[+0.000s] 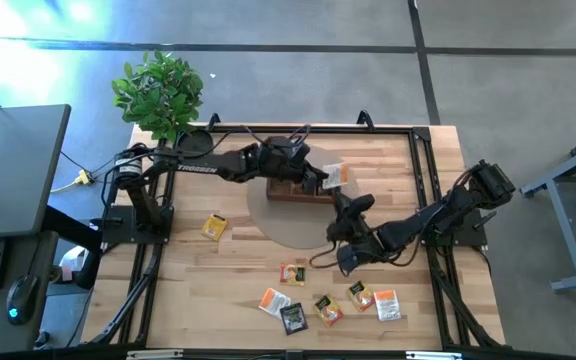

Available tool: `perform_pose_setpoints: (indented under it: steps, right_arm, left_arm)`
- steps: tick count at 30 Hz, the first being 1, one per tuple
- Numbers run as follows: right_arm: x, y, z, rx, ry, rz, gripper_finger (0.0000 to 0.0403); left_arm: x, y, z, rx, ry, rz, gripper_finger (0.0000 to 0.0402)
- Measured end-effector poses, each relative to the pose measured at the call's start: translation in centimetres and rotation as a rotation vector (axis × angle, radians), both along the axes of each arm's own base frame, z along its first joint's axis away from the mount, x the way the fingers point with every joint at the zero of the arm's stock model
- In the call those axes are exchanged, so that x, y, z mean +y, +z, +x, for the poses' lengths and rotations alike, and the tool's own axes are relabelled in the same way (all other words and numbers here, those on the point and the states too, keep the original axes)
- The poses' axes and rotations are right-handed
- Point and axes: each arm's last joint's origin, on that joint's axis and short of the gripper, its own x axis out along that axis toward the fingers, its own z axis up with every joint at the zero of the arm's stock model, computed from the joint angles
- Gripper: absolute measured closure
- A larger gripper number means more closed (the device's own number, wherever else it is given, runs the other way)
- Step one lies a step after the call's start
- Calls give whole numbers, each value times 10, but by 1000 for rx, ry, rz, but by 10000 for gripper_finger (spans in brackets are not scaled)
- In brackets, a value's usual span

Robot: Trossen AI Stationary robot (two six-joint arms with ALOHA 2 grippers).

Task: Pick & Place Tea
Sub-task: Put the white tea bag into the middle section of the wooden organizer

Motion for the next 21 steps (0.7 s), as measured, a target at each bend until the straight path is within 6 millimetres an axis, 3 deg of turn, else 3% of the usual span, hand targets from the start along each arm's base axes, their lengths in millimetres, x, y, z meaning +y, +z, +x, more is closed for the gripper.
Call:
perform_pose_setpoints:
  steps: [6,13,21]
  right_arm:
    - [6,14,-6,-90,62,93,280]
    - [-3,41,-21,-200,246,519,279]
    - [-25,41,-37,-166,159,727,279]
  left_arm:
    - [21,-5,-9,57,-118,100,401]
    - [24,-15,-21,230,-195,255,401]
    - [18,8,-31,549,-243,361,401]
